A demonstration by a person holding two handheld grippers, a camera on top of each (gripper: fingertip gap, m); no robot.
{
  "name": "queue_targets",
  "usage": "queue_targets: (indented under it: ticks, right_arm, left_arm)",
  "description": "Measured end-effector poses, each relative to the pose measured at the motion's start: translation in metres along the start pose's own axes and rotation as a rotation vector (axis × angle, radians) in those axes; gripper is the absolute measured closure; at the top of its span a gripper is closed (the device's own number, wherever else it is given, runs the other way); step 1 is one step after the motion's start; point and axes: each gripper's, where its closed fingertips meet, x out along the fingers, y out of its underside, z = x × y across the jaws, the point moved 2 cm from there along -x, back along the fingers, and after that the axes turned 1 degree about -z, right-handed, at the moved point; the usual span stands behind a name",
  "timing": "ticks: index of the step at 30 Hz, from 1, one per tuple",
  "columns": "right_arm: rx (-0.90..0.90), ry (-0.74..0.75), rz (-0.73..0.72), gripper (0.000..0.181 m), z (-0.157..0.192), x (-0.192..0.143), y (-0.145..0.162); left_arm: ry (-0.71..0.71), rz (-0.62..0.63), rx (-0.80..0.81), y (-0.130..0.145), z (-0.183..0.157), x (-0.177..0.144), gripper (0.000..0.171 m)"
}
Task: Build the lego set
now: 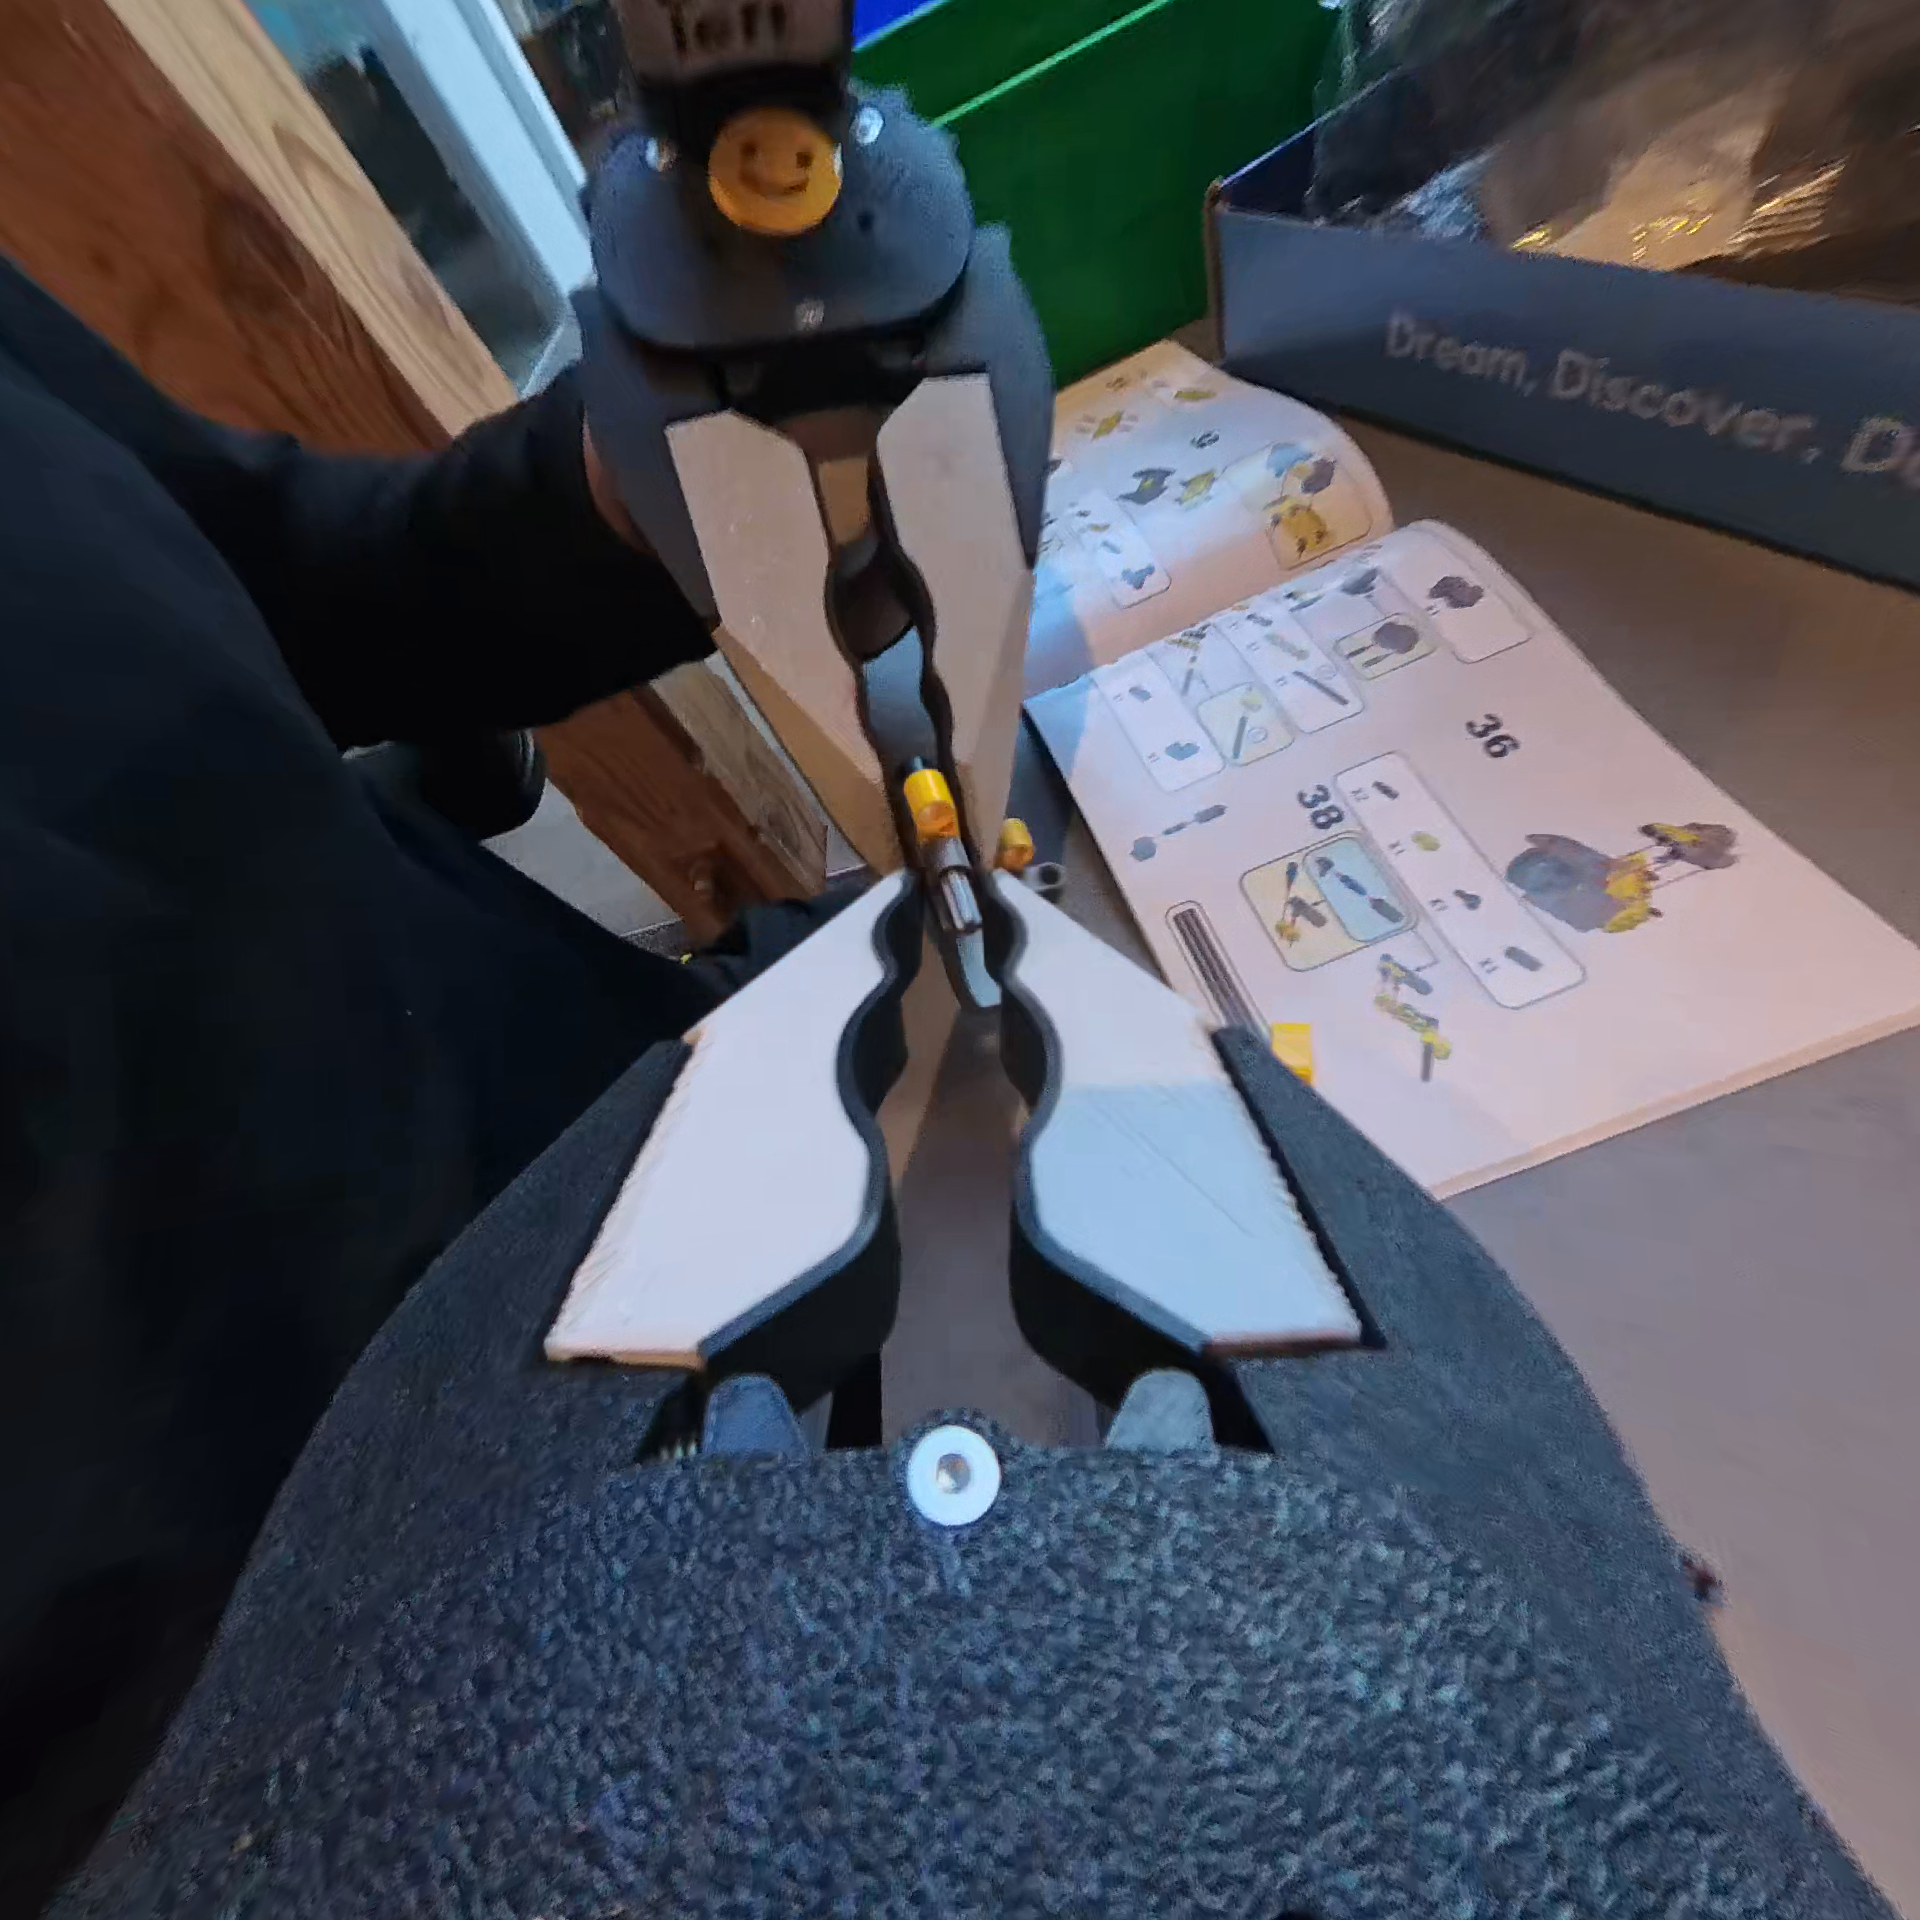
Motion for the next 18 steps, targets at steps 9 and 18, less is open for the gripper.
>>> queue_targets:
  ticks: [9, 18]
  right_arm:
    - [0.103, -0.008, -0.139, 0.176, -0.006, -0.005, -0.009]
    - [0.235, -0.191, -0.333, 0.176, 0.004, -0.013, -0.027]
  left_arm:
    - [0.061, -0.172, -0.159, -0.004, 0.01, -0.005, 0.147]
    - [0.183, -0.338, -0.196, -0.02, -0.001, -0.007, 0.164]
